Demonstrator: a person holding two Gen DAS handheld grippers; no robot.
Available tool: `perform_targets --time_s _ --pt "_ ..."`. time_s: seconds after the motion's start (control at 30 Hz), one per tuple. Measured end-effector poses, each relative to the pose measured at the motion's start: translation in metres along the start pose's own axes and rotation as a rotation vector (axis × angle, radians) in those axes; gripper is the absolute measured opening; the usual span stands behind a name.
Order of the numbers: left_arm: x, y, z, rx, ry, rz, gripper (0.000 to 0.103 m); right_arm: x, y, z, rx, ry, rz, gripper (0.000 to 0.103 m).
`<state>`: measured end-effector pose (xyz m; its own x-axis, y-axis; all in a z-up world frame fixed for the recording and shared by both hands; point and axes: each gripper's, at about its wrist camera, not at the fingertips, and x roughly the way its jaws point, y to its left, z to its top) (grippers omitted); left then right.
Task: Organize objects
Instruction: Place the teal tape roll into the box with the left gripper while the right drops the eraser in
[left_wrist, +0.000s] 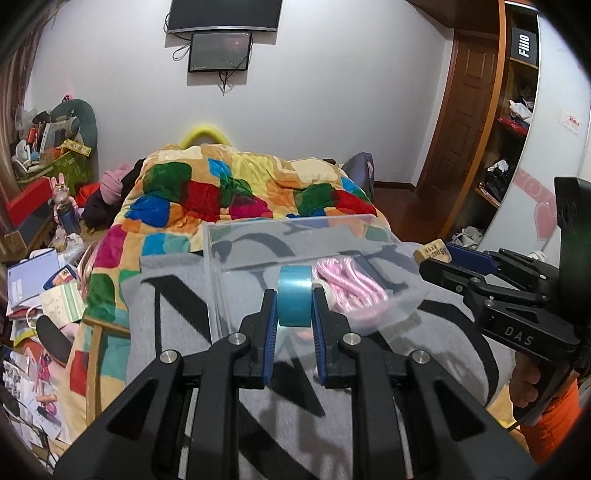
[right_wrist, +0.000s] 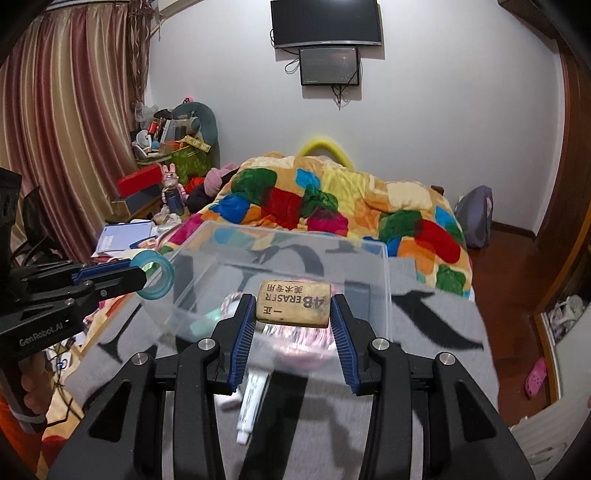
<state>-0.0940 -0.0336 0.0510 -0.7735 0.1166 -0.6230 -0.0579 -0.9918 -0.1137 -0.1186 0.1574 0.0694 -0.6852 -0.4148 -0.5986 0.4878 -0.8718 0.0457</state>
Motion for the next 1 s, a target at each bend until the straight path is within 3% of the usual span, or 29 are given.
perform_targets --time_s 0.23,0.57,0.8,1.0 --pt "0.024 0.004 0.012 0.0 0.029 0.023 0.017 0.035 -0.012 0.013 0.036 0.059 -0.002 0.038" --pt "0.074 0.005 0.004 -0.021 0.148 0.009 0.017 0.084 -0.022 0.002 0.065 0.181 0.005 0.038" --pt "0.084 0.001 0.0 -0.009 0.189 -0.003 0.017 0.093 -0.014 -0.002 0.042 0.224 0.031 0.038" --pt "0.063 -0.004 0.004 0.008 0.146 -0.01 0.018 0.072 -0.011 0.0 0.007 0.184 0.013 0.04"
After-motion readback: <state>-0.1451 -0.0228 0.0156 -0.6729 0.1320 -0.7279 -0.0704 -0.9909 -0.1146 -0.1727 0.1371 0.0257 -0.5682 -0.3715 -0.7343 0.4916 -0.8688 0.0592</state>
